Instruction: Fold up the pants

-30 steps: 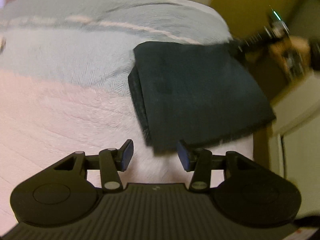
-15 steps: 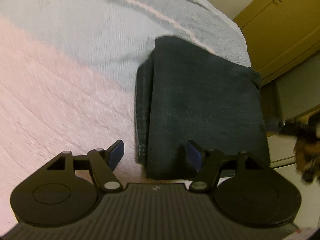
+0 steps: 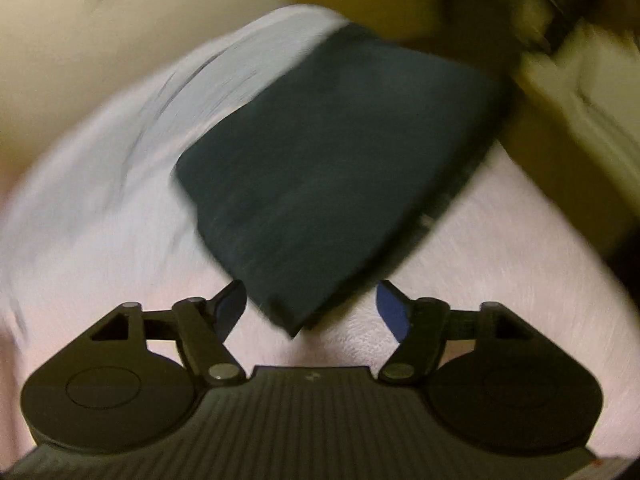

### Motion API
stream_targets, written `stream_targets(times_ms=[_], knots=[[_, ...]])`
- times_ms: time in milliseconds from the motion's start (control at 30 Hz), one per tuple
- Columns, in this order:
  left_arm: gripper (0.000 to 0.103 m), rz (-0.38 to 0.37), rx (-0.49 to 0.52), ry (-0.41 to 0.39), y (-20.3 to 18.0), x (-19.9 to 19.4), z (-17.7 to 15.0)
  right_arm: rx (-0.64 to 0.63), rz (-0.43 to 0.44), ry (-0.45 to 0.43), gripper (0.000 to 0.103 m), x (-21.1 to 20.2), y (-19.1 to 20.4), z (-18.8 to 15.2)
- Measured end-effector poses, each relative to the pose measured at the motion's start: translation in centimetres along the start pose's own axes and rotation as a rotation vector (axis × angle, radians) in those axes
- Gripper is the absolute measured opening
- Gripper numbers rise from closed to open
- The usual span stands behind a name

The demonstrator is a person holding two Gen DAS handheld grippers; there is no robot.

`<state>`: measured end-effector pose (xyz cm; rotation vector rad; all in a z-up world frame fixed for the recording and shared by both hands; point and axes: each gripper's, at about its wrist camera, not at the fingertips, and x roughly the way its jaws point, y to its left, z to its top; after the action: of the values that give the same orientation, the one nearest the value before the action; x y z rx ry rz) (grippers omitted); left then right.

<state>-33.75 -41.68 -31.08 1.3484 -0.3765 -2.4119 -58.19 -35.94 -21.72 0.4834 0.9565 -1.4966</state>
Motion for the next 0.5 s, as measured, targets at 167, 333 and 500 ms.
stream_targets(times_ms=[167, 333, 500], knots=[[0.072, 0.106, 0.397, -0.037, -5.5, 3.0, 0.0, -0.355, -0.007, -0.067, 0.072, 2.4, 5.8, -1.0], [0.072, 0.12, 0.421, -0.036, -6.0, 5.9, -0.4, -0.679, -0.129, -0.073, 0.072, 6.7, 8.8, -3.6], [0.078, 0.175, 0.466, -0.074, -6.2, 6.8, -0.6, -0.799, -0.192, -0.063, 0.061, 7.1, 6.5, -4.5]])
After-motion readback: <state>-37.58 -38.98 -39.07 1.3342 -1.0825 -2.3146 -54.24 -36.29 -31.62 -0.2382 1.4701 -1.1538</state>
